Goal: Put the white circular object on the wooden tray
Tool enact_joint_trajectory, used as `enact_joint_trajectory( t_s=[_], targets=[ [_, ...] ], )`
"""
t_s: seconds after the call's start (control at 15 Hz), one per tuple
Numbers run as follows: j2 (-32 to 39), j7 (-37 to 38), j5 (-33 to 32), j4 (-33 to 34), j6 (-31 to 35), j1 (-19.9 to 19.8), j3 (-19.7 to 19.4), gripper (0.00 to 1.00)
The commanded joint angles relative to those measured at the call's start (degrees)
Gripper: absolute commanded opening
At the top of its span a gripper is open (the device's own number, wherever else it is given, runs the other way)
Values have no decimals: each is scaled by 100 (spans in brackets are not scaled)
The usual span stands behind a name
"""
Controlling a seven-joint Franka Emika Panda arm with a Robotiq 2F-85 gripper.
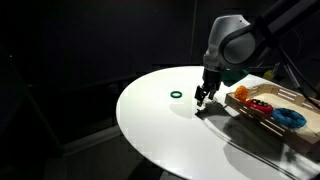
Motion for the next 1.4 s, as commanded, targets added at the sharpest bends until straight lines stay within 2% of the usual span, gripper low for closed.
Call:
enact_joint_trajectory(
  t_s=[0.0,0.47,0.6,1.07,1.33],
  targets=[
    [68,-37,90,107,11,2,-19,61],
    [16,-24,77,126,-40,-17,-69,5],
    [-23,-45,109,135,-78,-42,-70,9],
    [-225,-188,218,378,-223,-176,-34,9],
    [-446,-313,362,493,-558,-239,-18,9]
  ],
)
